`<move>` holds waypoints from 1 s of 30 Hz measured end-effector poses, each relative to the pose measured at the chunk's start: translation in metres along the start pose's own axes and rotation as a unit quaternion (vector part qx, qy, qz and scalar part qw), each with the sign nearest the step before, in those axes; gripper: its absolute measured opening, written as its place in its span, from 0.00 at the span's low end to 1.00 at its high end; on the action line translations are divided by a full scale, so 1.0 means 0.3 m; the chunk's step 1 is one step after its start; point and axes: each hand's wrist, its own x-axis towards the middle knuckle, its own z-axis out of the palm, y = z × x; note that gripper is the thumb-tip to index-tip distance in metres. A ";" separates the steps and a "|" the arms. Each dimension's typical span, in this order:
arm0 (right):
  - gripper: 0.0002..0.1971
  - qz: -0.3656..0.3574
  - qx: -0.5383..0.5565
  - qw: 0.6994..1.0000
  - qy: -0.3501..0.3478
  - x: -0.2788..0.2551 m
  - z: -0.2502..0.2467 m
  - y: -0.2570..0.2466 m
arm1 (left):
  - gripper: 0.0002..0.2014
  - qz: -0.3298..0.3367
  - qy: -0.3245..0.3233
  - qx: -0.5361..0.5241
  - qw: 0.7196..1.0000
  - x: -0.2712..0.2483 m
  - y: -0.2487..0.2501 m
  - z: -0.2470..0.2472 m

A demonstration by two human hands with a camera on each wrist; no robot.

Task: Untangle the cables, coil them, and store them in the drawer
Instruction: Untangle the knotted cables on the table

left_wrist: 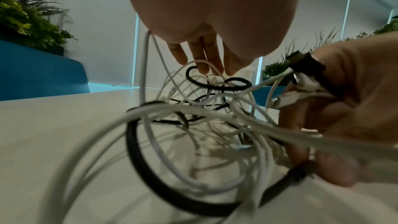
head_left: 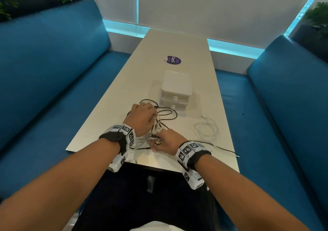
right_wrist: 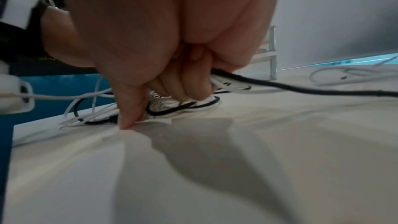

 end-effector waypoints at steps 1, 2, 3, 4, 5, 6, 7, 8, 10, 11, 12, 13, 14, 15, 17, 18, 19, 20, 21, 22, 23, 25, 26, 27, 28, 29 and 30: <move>0.06 0.007 0.002 1.000 0.011 0.004 0.007 0.008 | 0.08 0.001 0.007 -0.010 1.000 -0.004 0.001 0.000; 0.07 0.013 0.006 1.000 0.017 0.004 0.008 0.015 | 0.08 0.003 0.015 -0.023 1.000 -0.007 0.004 -0.002; 0.07 0.017 0.014 1.000 0.019 0.002 0.004 0.023 | 0.08 0.005 0.020 -0.040 0.999 -0.009 0.008 -0.004; 0.08 0.017 0.024 0.999 0.020 -0.003 -0.005 0.029 | 0.08 0.009 0.024 -0.061 0.998 -0.010 0.014 -0.005; 0.09 0.019 0.035 0.999 0.024 -0.009 -0.019 0.036 | 0.08 0.014 0.026 -0.084 0.996 -0.011 0.020 -0.006; 0.10 0.026 0.048 0.998 0.031 -0.014 -0.035 0.048 | 0.09 0.021 0.023 -0.107 0.994 -0.011 0.025 -0.006; 0.11 0.042 0.065 0.996 0.042 -0.017 -0.049 0.063 | 0.11 0.030 0.014 -0.125 0.992 -0.013 0.032 -0.003; 0.11 0.061 0.084 0.993 0.052 -0.020 -0.065 0.081 | 0.15 0.039 -0.003 -0.131 0.991 -0.012 0.040 0.003; 0.11 0.087 0.125 0.987 0.053 -0.031 -0.097 0.113 | 0.20 0.053 -0.036 -0.102 0.993 -0.006 0.058 0.019; 0.10 0.090 0.138 0.985 0.051 -0.038 -0.111 0.125 | 0.23 0.058 -0.049 -0.074 0.994 -0.001 0.066 0.025; 0.08 0.093 0.146 0.984 0.049 -0.048 -0.130 0.139 | 0.25 0.064 -0.065 -0.045 0.995 0.007 0.075 0.027; 0.06 0.100 0.152 0.982 0.048 -0.061 -0.154 0.146 | 0.27 0.070 -0.086 -0.015 0.994 0.012 0.082 0.029; 0.04 0.113 0.157 0.980 0.052 -0.073 -0.179 0.156 | 0.28 0.081 -0.108 0.022 0.991 0.015 0.089 0.030; 0.04 0.129 0.162 0.976 0.061 -0.083 -0.202 0.172 | 0.28 0.098 -0.126 0.064 0.985 0.016 0.094 0.034; 0.07 0.162 0.179 0.967 0.083 -0.105 -0.240 0.199 | 0.24 0.126 -0.142 0.138 0.972 0.016 0.104 0.040; 0.07 0.175 0.188 0.962 0.092 -0.112 -0.250 0.210 | 0.24 0.132 -0.135 0.157 0.969 0.016 0.109 0.043; 0.05 0.182 0.195 0.959 0.096 -0.116 -0.257 0.216 | 0.23 0.135 -0.120 0.163 0.970 0.017 0.118 0.046; 0.03 0.184 0.198 0.958 0.100 -0.116 -0.258 0.218 | 0.22 0.135 -0.108 0.164 0.971 0.020 0.130 0.046; 0.03 0.183 0.201 0.957 0.106 -0.113 -0.256 0.223 | 0.21 0.139 -0.098 0.167 0.971 0.025 0.144 0.046; 0.03 0.184 0.205 0.954 0.117 -0.108 -0.249 0.228 | 0.20 0.141 -0.096 0.174 0.970 0.029 0.158 0.050; 0.03 0.186 0.211 0.951 0.130 -0.101 -0.242 0.234 | 0.19 0.143 -0.090 0.178 0.969 0.032 0.172 0.056; 0.04 0.191 0.224 0.944 0.150 -0.089 -0.228 0.241 | 0.19 0.126 -0.069 0.165 0.976 0.034 0.187 0.072; 0.04 0.190 0.227 0.943 0.151 -0.085 -0.225 0.242 | 0.23 0.107 -0.062 0.148 0.981 0.035 0.190 0.077; 0.03 0.189 0.231 0.942 0.150 -0.083 -0.222 0.244 | 0.26 0.096 -0.060 0.135 0.984 0.036 0.191 0.079; 0.04 0.187 0.235 0.942 0.150 -0.084 -0.222 0.244 | 0.26 0.098 -0.067 0.134 0.984 0.039 0.193 0.078; 0.05 0.186 0.239 0.941 0.151 -0.086 -0.223 0.245 | 0.22 0.110 -0.079 0.143 0.980 0.042 0.196 0.079; 0.07 0.187 0.241 0.940 0.152 -0.089 -0.226 0.246 | 0.18 0.118 -0.094 0.151 0.977 0.046 0.199 0.079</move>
